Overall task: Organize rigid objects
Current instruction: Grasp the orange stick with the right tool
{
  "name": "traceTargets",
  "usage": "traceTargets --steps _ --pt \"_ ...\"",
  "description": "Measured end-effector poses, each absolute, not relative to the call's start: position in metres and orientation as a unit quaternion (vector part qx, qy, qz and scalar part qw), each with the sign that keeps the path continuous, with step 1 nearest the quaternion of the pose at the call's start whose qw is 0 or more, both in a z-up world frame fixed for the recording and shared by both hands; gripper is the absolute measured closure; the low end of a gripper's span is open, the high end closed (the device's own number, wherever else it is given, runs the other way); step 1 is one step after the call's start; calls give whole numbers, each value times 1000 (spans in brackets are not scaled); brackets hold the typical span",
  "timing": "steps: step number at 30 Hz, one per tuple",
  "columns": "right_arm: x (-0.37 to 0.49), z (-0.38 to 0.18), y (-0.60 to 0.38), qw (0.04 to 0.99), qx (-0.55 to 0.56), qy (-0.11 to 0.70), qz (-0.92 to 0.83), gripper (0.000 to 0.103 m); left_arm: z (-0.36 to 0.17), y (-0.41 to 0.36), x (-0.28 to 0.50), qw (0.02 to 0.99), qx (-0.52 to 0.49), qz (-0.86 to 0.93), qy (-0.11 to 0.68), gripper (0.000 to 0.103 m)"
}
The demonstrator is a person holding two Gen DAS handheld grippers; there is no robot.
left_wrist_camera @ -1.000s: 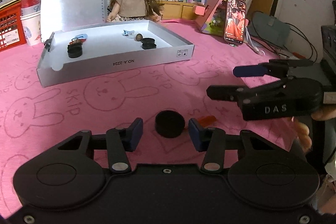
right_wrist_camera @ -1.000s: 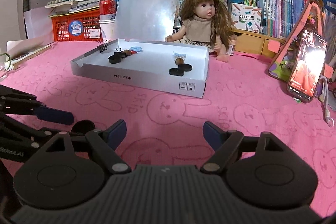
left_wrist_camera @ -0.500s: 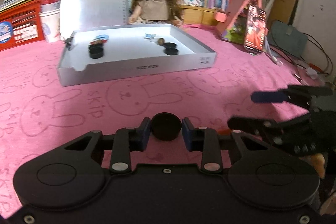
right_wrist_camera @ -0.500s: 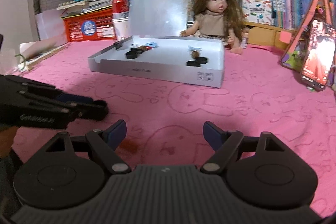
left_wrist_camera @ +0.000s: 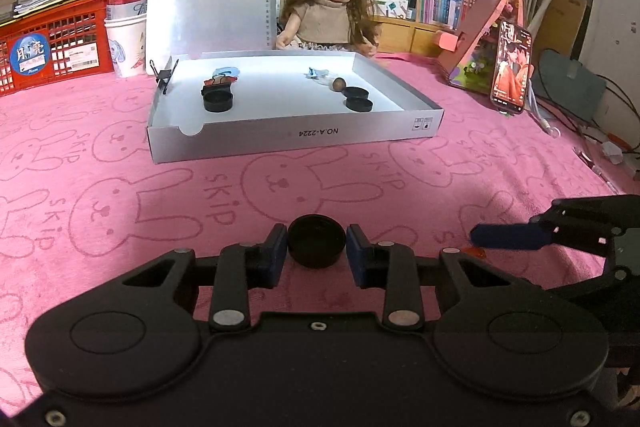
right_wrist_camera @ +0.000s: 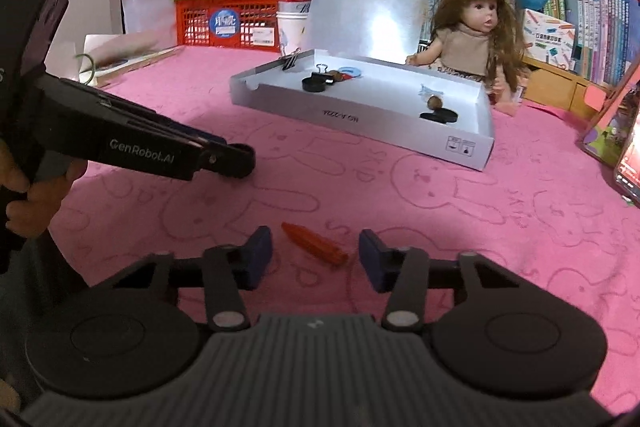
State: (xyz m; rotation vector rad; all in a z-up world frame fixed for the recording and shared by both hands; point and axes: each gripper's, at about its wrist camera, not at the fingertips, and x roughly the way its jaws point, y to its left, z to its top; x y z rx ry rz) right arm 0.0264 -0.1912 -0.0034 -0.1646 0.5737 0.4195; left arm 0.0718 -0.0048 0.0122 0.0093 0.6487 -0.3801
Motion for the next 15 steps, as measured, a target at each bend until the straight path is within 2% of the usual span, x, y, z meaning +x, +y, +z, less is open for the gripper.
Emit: traceTargets --steps 3,4,5,8,15 --pt "29 -4 -191 934 -69 284 205 70 12 -5 72 931 4 -184 316 72" --pt "29 -4 -191 934 -68 284 205 82 12 -5 72 931 3 -183 316 72" --pt "29 -4 -190 934 -68 285 203 87 12 -5 72 931 3 -182 316 72" --pt "30 -3 -189 935 -72 285 200 90 13 -3 72 932 0 -178 314 72" --pt "33 0 -189 939 -61 278 191 90 16 -2 77 934 -9 -171 313 72"
